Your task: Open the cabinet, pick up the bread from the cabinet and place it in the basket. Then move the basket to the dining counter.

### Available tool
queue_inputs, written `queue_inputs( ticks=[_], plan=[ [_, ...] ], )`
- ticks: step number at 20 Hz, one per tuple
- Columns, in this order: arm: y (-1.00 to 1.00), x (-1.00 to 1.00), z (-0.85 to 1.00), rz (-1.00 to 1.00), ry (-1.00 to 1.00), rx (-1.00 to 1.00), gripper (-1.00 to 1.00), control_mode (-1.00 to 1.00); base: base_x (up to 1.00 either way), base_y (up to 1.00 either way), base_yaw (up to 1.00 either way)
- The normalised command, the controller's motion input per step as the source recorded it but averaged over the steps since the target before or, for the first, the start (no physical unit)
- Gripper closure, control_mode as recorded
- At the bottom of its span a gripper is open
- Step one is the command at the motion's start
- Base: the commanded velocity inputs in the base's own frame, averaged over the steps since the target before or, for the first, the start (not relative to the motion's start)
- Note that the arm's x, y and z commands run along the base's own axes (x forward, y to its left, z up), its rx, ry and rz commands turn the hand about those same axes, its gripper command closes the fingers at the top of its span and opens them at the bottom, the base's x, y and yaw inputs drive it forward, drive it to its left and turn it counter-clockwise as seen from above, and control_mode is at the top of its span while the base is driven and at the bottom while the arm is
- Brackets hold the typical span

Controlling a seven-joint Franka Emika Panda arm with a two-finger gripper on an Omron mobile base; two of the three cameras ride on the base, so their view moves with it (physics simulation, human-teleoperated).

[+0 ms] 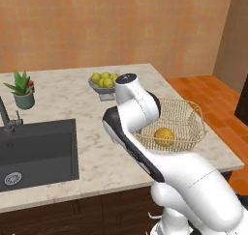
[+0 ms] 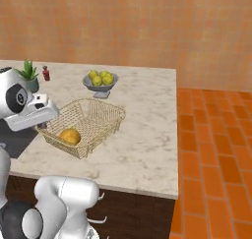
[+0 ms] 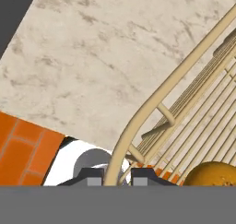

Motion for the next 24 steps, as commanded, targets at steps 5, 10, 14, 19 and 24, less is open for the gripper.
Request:
queue_inputs(
  ticks=[5, 10, 14, 19, 24],
  plan=[
    [-0.03, 0.88, -0.63, -0.14, 0.03, -0.03, 1.0, -1.0, 0.0, 0.0, 0.0],
    [0.06, 0.68, -0.49, 0.0, 0.0, 0.07, 1.0, -1.0, 0.0, 0.0, 0.0],
    [0.0, 0.69, -0.65, 0.0, 0.0, 0.0, 1.0, -1.0, 0.0, 0.0, 0.0],
    [0.0, 0.53, -0.72, 0.0, 0.01, 0.0, 1.0, -1.0, 0.0, 0.0, 0.0],
    [0.0, 0.34, -0.62, 0.0, 0.01, 0.0, 1.0, -1.0, 0.0, 0.0, 0.0]
  ],
)
